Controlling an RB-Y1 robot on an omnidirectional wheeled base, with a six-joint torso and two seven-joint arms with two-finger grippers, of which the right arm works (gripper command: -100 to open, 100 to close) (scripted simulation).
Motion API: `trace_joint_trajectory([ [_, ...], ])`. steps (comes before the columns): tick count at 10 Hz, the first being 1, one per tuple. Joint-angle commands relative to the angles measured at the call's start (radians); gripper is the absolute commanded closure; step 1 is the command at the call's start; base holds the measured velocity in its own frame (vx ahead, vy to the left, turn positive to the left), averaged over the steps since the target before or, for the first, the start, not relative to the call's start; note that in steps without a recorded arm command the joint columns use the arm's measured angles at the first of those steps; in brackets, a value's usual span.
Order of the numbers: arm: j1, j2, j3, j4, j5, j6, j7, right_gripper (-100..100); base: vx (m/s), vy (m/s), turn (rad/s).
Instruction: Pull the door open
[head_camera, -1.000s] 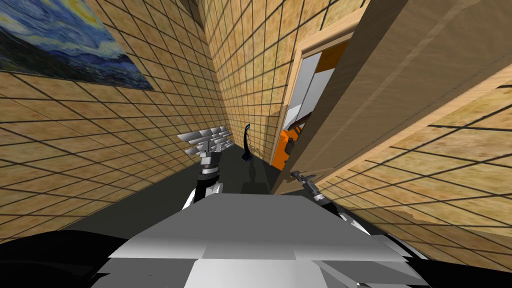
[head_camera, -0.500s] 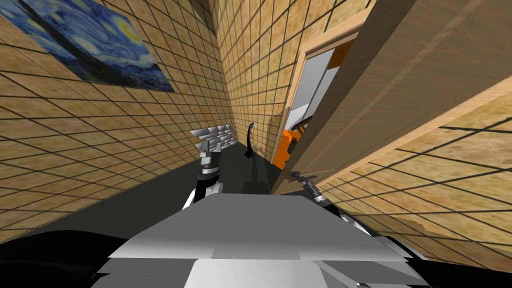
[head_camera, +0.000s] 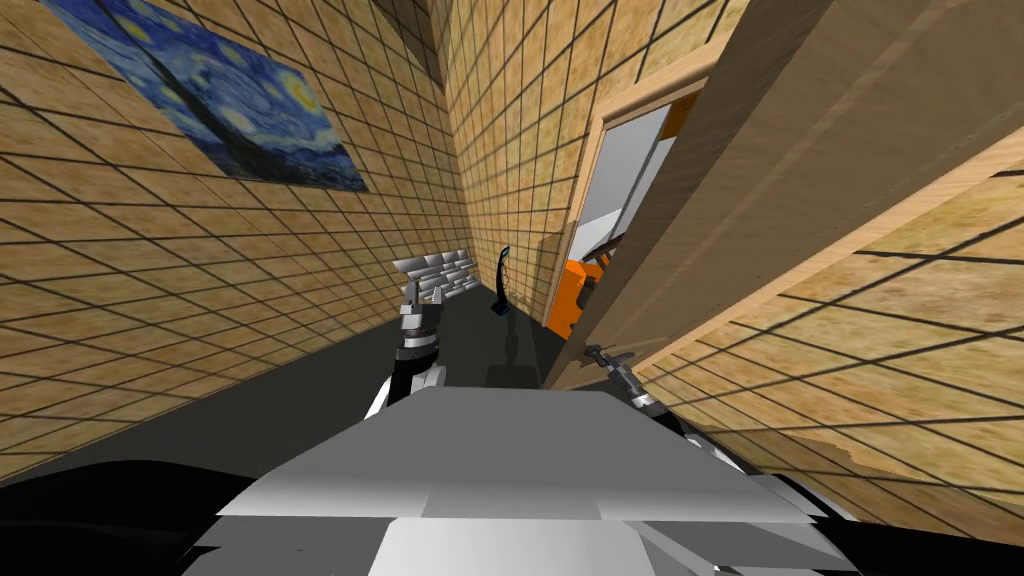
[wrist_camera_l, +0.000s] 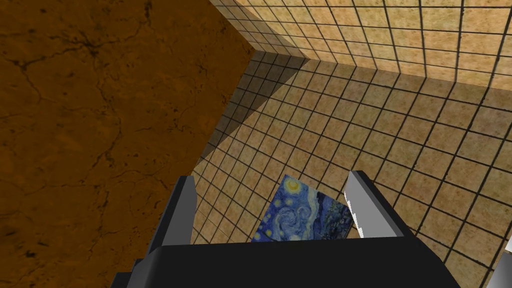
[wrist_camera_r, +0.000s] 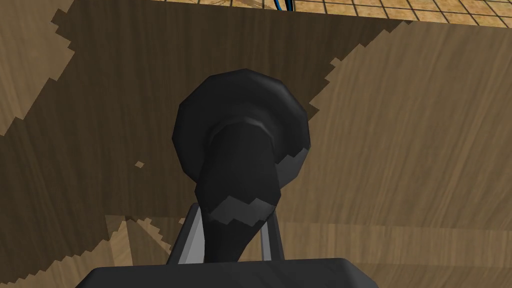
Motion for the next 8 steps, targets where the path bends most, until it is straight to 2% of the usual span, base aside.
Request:
trace_joint_trajectory([
  [1, -0.003, -0.005, -0.002, 0.005, -0.001, -0.011, 0.001, 100, -0.146, -0.090, 0.190],
  [3, 0.000, -0.007, -0.002, 0.012, -0.002, -0.023, 0.001, 100, -0.161, -0.092, 0.156],
  [5, 0.002, -0.008, -0.002, 0.016, -0.002, -0.029, 0.001, 100, -0.165, -0.046, 0.070],
  [6, -0.009, -0.002, 0.001, 0.028, 0.001, -0.032, 0.000, 100, -0.080, -0.026, 0.027],
  [8, -0.009, -0.002, 0.001, 0.039, 0.002, -0.039, 0.000, 100, -0.158, -0.065, 0.165],
])
